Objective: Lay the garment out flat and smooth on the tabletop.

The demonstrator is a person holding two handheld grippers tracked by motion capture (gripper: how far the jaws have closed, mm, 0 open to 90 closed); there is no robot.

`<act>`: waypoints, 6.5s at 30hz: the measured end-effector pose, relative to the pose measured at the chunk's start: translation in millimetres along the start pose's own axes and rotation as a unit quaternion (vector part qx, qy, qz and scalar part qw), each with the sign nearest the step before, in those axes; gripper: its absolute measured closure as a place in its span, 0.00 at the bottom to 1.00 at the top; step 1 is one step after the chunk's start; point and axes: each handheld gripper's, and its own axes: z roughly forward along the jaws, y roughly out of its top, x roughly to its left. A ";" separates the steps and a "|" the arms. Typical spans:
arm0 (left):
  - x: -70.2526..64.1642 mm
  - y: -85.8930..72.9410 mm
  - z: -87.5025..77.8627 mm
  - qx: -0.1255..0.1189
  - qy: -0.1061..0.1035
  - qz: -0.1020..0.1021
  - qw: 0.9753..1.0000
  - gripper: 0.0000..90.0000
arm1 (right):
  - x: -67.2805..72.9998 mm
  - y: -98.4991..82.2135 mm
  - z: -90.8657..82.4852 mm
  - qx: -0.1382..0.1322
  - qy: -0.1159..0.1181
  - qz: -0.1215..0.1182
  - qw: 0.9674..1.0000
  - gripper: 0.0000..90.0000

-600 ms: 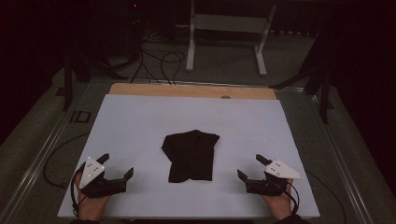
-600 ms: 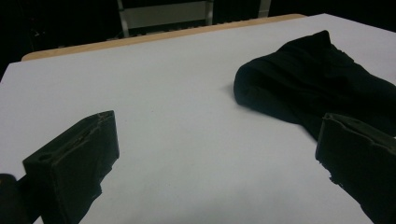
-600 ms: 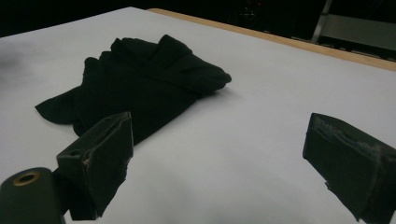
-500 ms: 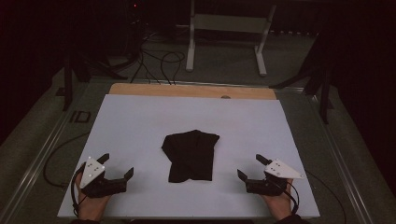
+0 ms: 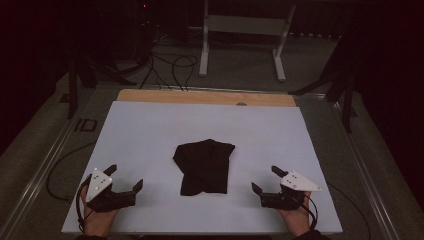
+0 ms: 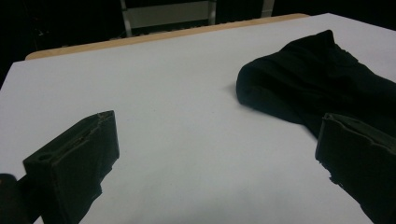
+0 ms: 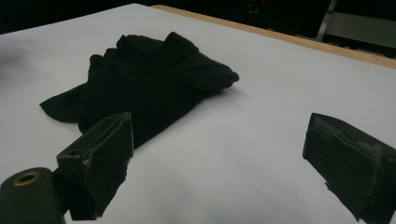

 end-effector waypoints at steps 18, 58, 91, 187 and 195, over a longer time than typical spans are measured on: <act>-0.9 -2.4 2.6 0.003 0.001 -0.004 1.000 0.00 | 20.1 5.5 12.5 0.017 0.023 -0.003 1.000 0.09; -0.4 -4.3 3.5 0.005 0.002 -0.007 1.000 0.00 | 76.1 60.6 120.7 0.092 0.097 -0.033 0.990 0.17; -0.9 -5.0 4.8 0.007 0.002 -0.006 1.000 0.00 | 61.8 65.3 105.3 0.099 0.080 -0.039 0.991 0.96; -3.3 -6.3 8.7 0.016 -0.005 -0.001 1.000 0.00 | 39.0 48.9 98.9 0.131 0.042 -0.094 0.986 0.92; -12.5 -2.7 11.6 0.016 -0.030 0.009 0.999 0.00 | 30.4 47.3 91.7 0.112 0.041 -0.083 0.989 0.91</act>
